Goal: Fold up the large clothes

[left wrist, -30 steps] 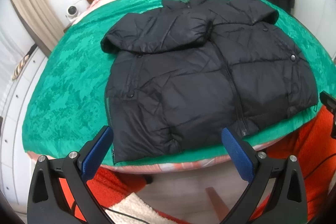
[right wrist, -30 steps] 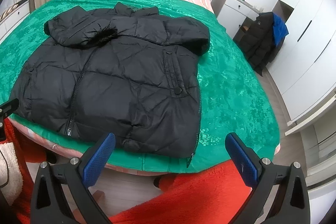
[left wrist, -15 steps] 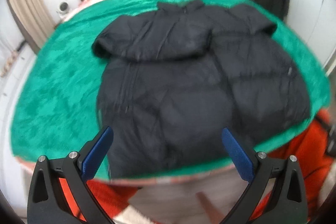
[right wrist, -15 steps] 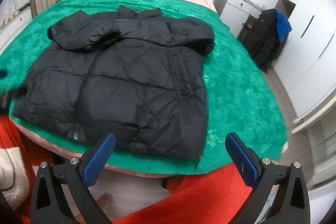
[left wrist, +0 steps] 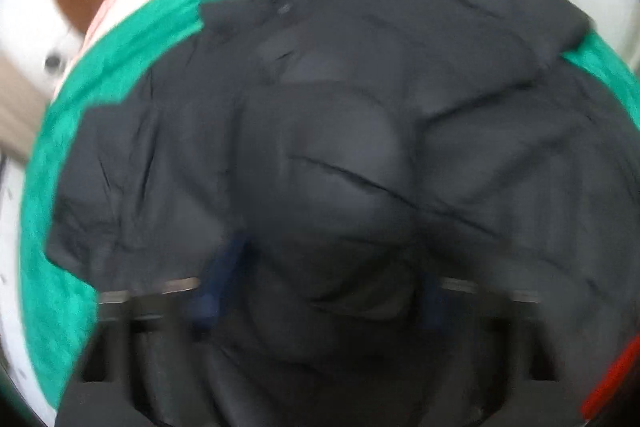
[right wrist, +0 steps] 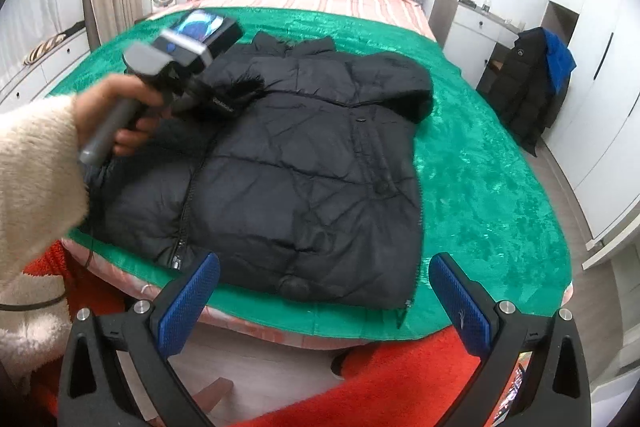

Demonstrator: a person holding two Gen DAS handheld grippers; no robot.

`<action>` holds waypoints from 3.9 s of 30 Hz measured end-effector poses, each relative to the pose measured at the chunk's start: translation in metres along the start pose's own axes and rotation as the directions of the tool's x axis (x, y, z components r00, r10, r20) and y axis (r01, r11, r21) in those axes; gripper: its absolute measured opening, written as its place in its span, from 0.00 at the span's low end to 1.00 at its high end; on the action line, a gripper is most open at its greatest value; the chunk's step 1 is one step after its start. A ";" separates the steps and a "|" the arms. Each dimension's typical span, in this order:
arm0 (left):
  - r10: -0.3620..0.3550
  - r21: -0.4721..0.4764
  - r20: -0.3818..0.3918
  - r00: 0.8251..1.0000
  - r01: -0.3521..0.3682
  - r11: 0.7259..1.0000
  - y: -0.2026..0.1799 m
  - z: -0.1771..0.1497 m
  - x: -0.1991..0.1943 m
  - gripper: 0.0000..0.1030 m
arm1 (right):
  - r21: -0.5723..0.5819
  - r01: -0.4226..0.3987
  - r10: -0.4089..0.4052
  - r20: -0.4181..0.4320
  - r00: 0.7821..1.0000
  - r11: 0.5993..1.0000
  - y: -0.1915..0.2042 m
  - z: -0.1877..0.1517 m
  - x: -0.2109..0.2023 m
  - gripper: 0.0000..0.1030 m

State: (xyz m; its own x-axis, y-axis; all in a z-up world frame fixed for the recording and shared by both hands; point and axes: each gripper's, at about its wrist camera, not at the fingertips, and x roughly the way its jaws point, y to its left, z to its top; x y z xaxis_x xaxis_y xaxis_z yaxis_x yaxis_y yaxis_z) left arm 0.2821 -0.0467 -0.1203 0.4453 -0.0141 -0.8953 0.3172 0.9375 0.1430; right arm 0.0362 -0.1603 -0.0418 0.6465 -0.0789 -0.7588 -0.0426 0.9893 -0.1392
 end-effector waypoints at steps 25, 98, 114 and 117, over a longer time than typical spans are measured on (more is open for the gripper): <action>0.316 -0.845 -0.141 0.938 -0.280 0.455 0.398 -0.265 -0.085 0.75 | -0.315 -0.214 0.267 0.135 0.954 0.925 0.033 0.150 0.095 1.00; 0.063 -0.525 0.139 0.988 0.019 0.851 0.150 -0.207 -0.081 0.99 | 0.030 -0.243 0.228 0.252 0.940 0.970 -0.025 0.000 0.097 0.82; 0.094 -0.357 0.320 0.943 0.028 0.934 0.118 -0.185 -0.034 1.00 | 0.013 -0.259 0.255 0.136 0.957 0.966 -0.011 -0.021 0.178 1.00; 0.093 -0.353 0.325 0.941 0.029 0.935 0.116 -0.185 -0.031 1.00 | -0.005 -0.260 0.258 0.142 0.956 0.966 -0.008 -0.023 0.179 1.00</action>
State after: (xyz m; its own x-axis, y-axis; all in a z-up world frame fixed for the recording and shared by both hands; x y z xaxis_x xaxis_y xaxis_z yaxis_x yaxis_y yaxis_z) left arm 0.1505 0.1271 -0.1538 0.7211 -0.0389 -0.6917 0.0138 0.9990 -0.0417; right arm 0.1349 -0.1856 -0.1913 0.7153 0.1973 -0.6704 -0.2129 0.9752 0.0599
